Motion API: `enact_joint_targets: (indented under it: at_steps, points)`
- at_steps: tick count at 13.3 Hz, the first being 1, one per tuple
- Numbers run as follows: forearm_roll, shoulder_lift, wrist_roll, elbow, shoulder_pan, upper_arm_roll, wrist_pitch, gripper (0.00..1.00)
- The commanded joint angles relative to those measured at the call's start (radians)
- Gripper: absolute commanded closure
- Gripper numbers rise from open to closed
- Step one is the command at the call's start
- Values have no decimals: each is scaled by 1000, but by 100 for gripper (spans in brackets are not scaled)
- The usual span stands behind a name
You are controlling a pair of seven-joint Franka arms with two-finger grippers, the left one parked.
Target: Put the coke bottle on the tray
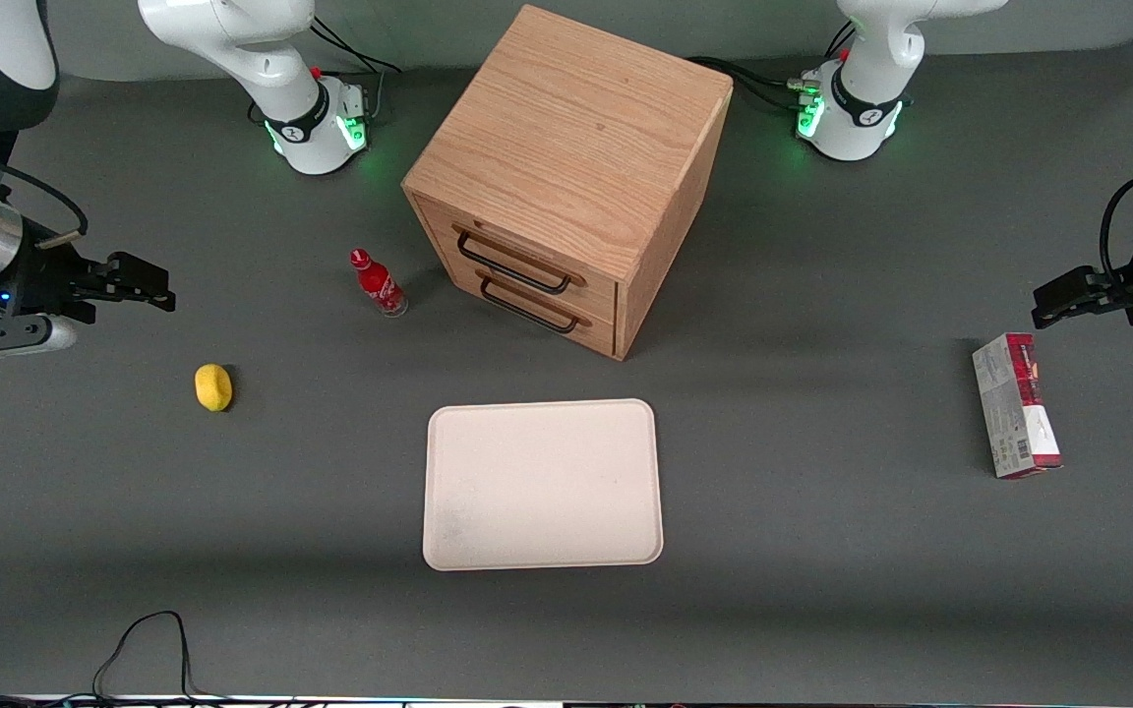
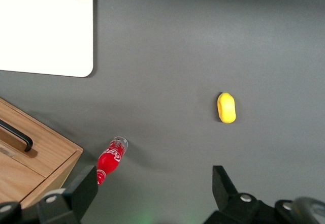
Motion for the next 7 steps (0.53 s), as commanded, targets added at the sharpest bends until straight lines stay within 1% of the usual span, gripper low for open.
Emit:
enact_joint_targets:
  at_steps: [1,7]
  points:
    - [39,-5,-11,17,-19,-2,-46,0]
    - [39,6,-22,29,-18,-5,-54,0]
